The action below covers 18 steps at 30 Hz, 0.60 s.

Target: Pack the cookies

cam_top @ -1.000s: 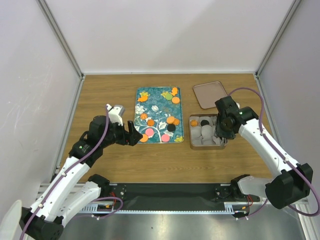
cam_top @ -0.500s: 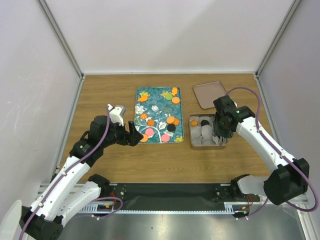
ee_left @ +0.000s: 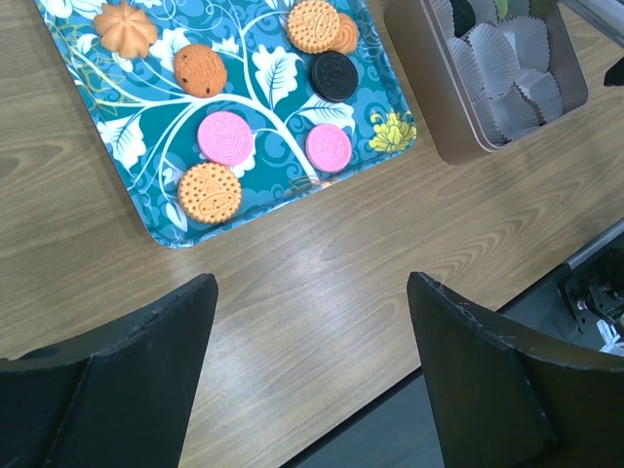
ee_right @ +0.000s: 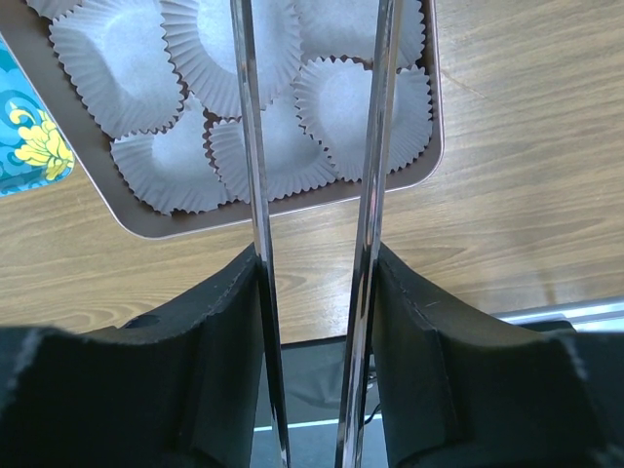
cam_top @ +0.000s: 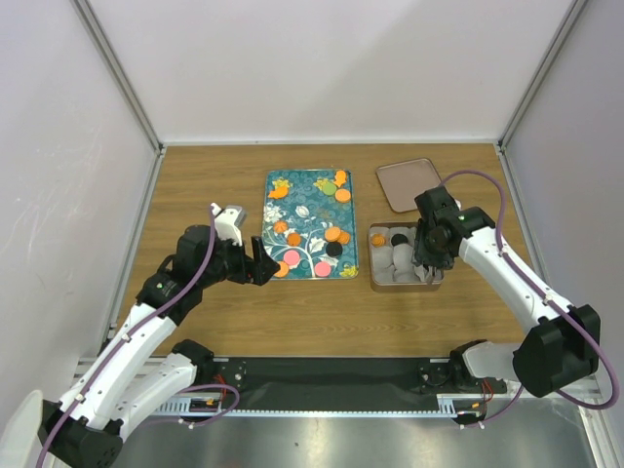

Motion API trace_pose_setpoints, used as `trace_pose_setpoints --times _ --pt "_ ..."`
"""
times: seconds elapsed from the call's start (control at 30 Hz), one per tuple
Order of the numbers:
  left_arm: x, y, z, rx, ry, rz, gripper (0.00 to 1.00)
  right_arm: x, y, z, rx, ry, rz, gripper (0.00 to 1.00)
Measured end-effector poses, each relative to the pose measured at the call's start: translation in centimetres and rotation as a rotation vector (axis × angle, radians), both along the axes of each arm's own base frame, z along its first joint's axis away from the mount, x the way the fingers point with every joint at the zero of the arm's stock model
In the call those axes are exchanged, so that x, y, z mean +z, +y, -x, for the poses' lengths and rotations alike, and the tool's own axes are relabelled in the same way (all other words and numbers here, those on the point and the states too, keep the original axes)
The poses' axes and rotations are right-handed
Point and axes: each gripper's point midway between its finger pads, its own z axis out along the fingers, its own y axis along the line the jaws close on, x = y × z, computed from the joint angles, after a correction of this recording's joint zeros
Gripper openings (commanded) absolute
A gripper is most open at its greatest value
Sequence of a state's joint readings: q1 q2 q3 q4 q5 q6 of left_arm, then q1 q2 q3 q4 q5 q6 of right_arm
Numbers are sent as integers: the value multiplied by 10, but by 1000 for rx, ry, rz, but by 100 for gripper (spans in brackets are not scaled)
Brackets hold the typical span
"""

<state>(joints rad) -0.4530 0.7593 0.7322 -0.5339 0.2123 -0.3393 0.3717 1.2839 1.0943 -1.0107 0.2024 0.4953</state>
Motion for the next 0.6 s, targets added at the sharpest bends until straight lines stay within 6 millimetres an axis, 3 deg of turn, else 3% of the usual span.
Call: trace_pose_setpoints --times 0.33,0.47,0.6 --pt "-4 -2 0 -8 14 -7 85 11 8 5 27 -36 -33 47" --pt "-7 -2 0 -7 23 -14 86 34 34 12 125 -88 -61 47" --pt "-6 2 -3 18 13 -26 87 57 73 16 258 -141 -96 47"
